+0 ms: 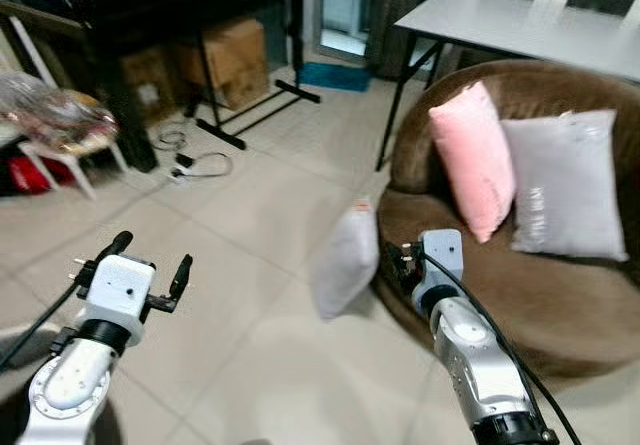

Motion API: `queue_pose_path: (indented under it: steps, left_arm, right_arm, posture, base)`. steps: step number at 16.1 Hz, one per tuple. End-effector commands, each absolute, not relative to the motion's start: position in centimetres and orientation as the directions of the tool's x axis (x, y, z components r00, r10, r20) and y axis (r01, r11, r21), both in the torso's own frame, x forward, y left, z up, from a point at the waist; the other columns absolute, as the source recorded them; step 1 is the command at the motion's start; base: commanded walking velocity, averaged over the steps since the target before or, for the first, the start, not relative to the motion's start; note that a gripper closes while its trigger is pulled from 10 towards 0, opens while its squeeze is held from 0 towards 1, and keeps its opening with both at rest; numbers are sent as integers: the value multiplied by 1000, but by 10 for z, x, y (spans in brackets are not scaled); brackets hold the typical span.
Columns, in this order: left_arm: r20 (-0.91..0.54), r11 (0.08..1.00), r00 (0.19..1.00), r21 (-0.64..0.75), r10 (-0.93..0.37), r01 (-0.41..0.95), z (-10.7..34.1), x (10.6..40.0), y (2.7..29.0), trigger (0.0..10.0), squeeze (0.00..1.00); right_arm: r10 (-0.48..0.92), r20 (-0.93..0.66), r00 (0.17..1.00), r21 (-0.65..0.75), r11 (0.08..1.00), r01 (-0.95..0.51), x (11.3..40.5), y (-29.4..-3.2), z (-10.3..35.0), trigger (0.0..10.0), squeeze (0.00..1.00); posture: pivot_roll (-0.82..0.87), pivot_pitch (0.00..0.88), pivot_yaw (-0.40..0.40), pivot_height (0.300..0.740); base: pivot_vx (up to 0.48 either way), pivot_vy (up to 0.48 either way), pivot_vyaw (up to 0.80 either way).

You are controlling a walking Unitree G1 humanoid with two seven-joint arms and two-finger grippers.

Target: Move the pillow to the sofa from floor

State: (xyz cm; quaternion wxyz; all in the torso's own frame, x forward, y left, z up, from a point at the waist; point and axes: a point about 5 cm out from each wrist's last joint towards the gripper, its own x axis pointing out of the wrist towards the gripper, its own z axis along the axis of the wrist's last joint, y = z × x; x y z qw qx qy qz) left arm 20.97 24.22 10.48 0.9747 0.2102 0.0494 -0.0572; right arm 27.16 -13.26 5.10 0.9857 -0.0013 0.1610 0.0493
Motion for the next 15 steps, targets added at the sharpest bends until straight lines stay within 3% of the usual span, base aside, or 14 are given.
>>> queue_pose_path:
  steps: [1,3,7,12,15]
  left_arm:
    - [-114,905,987,399,-114,150,112,215,245,10000,0]
    - [-115,905,985,393,-127,163,113,220,248,10000,0]
    - [-91,920,986,356,-142,166,116,227,245,10000,0]
    - [-88,938,988,313,-128,149,113,223,242,10000,0]
    - [-93,942,988,302,-125,147,110,221,241,10000,0]
  right_arm:
    - [56,-319,946,9,998,-56,269,-138,50,10000,0]
    - [25,-317,948,2,1000,-25,266,-140,50,10000,0]
    - [13,-302,953,47,999,2,262,-138,55,10000,0]
    - [80,-293,953,20,997,-77,274,-126,62,10000,0]
    - [87,-299,950,2,996,-90,277,-128,63,10000,0]
  posture:
    - [-21,0,151,740]
    - [-45,0,181,740]
    - [-57,0,155,740]
    - [-47,0,103,740]
    - [-50,0,77,740]
  base:
    - [0,0,0]
    - [0,0,0]
    - [0,0,0]
    - [323,0,0]
    - [352,0,800]
